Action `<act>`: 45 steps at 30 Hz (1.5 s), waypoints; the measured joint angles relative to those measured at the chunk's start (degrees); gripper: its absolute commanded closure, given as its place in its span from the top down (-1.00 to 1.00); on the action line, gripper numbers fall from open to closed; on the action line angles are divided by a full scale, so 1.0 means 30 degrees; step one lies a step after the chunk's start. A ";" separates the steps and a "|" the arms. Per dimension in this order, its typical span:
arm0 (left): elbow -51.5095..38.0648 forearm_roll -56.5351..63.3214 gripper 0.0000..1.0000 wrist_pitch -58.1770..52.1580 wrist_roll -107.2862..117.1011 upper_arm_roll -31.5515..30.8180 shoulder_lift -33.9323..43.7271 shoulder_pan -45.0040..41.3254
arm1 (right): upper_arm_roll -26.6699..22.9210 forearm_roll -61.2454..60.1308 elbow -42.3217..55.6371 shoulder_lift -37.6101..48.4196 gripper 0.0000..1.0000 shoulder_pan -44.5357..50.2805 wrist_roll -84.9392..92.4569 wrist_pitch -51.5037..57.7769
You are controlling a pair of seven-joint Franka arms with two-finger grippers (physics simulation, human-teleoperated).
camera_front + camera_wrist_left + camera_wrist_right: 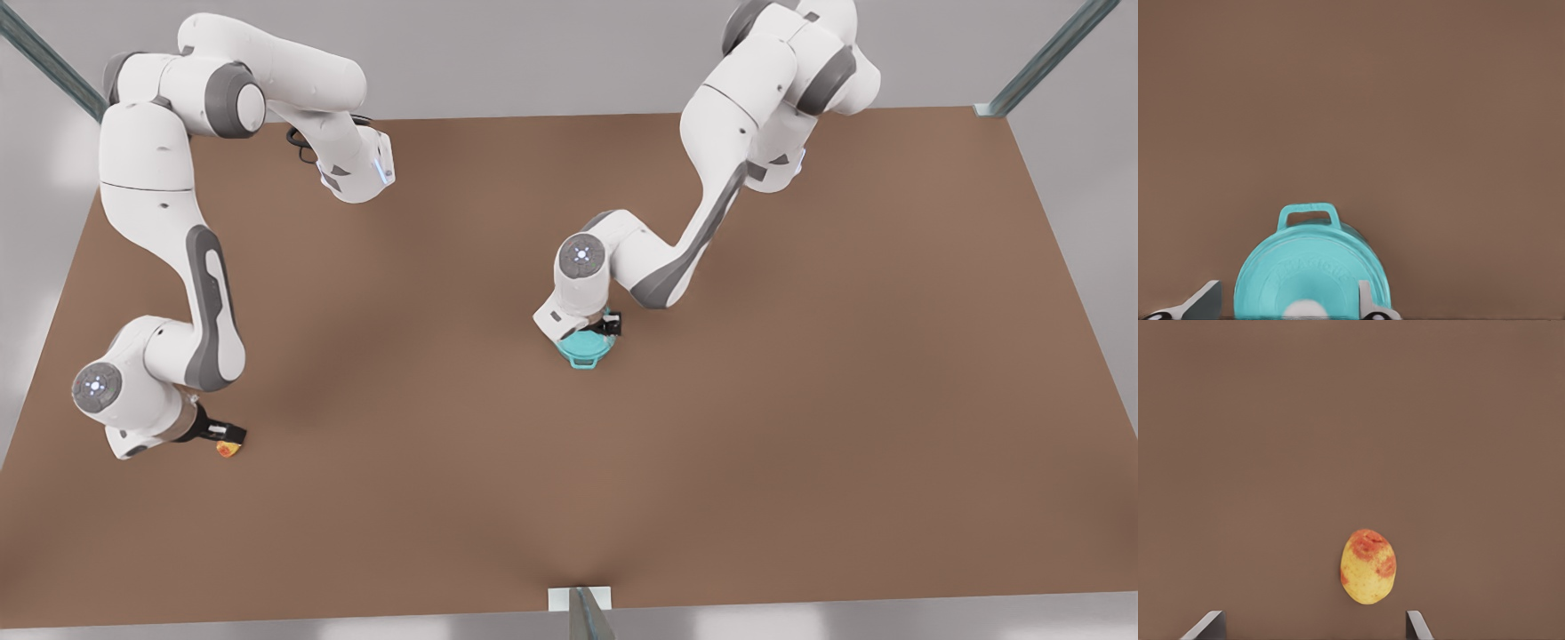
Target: Open the pot lid and put the potato into the pot
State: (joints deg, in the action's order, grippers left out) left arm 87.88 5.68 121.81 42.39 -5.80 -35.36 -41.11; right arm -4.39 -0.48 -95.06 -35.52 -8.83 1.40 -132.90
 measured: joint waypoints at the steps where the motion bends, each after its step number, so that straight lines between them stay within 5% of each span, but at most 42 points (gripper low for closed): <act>1: 0.0549 0.0083 1.00 0.0344 0.0386 0.0006 0.0147 -0.0117 | -0.0010 0.0005 0.0032 -0.0251 1.00 -0.0024 -0.0074 -0.0346; 21: 0.3509 0.1754 0.98 0.3480 0.5283 0.0028 0.0200 -0.0545 | 0.0235 0.0179 -0.0884 -0.2008 1.00 -0.1104 -0.0869 -0.4472; 23: 0.3545 0.1810 0.37 0.3558 0.5591 0.0028 0.0218 -0.0566 | 0.0350 0.0150 -0.0865 -0.2125 1.00 -0.1089 -0.0922 -0.4690; 27: 0.3581 0.1874 -0.05 0.3634 0.6124 0.0027 0.0252 -0.0567 | 0.0584 0.0105 -0.0844 -0.2383 1.00 -0.1071 -0.1023 -0.5094; 35: 0.2459 0.1941 -0.07 0.3494 0.6741 0.1109 0.0380 -0.0178 | 0.1162 0.0156 -0.0931 -0.2592 1.00 -0.1785 -0.1139 -0.5638; 39: 0.0962 0.1873 -0.07 0.3426 0.5850 0.1589 -0.0450 0.3720 | 0.1251 0.0143 -0.1010 -0.2771 1.00 -0.1774 -0.1194 -0.5734; 40: 0.0225 0.1842 -0.07 0.3473 0.5511 0.1619 -0.1403 0.4443 | 0.1255 0.0141 -0.1014 -0.2799 0.84 -0.1784 -0.1205 -0.5749; 43: -0.1153 0.1748 -0.05 0.3919 0.4553 0.1543 -0.3406 0.5852 | 0.1294 0.0138 -0.1022 -0.2800 0.78 -0.1917 -0.1229 -0.5738; 45: -0.1556 0.1651 1.00 0.4182 0.3911 0.1498 -0.3877 0.6309 | 0.1500 0.0156 -0.1029 -0.2761 0.78 -0.2156 -0.1235 -0.5707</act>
State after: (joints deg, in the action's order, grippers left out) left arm 83.21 10.63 134.36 54.12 -1.30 -46.99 -22.18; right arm 0.11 -0.02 -98.14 -43.80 -15.30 -2.30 -150.02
